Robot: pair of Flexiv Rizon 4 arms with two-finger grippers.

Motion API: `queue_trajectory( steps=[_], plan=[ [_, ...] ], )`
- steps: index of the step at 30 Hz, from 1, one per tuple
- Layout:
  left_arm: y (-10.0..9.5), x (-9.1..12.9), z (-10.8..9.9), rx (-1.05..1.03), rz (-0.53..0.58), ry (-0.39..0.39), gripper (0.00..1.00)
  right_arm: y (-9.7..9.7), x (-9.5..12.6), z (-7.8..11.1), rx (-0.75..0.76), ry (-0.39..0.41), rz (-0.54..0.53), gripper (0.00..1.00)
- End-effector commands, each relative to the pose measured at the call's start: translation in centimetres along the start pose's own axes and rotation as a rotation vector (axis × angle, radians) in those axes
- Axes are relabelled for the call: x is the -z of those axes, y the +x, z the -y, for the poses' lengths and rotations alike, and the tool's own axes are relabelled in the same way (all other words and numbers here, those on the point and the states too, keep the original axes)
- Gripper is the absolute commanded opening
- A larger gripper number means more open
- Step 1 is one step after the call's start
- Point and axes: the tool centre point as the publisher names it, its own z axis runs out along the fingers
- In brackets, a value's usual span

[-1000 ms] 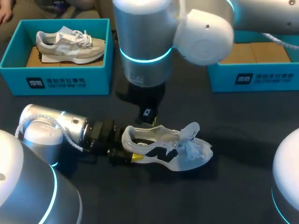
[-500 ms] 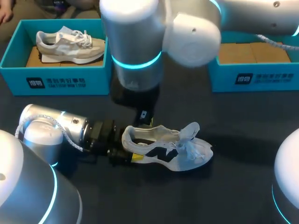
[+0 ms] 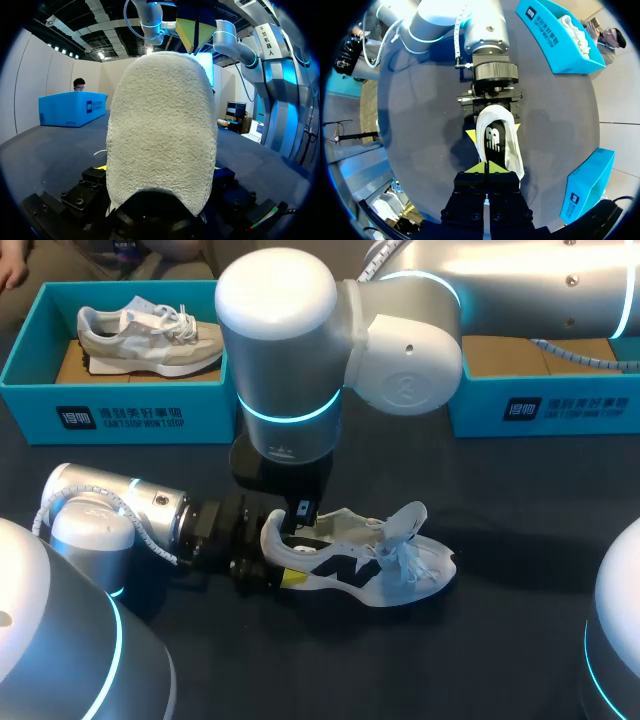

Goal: Take the shoe out of the shoebox, open the shoe tongue, remove and reinsert the insole, then place the shoe into the shoebox

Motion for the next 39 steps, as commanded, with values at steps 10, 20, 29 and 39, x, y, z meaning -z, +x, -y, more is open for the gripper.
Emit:
queue_trajectory(
  steps=[10,20,29,39],
  plan=[
    [0.1,0.0,0.0,0.001,-0.001,-0.002,0.0,-1.0,-5.9,-1.0,0.033,-0.006,-0.049,0.0],
    [0.1,0.0,0.0,0.001,-0.001,-0.002,0.0,-0.8,-8.2,-0.3,0.049,-0.059,-0.027,0.0],
    [0.1,0.0,0.0,0.001,-0.001,-0.002,0.0,-2.4,-9.1,-0.3,0.056,-0.077,-0.001,0.0],
    [0.1,0.0,0.0,0.001,-0.001,-0.002,0.0,-3.6,-10.4,1.7,0.008,-0.048,-0.017,0.0]
  ],
)
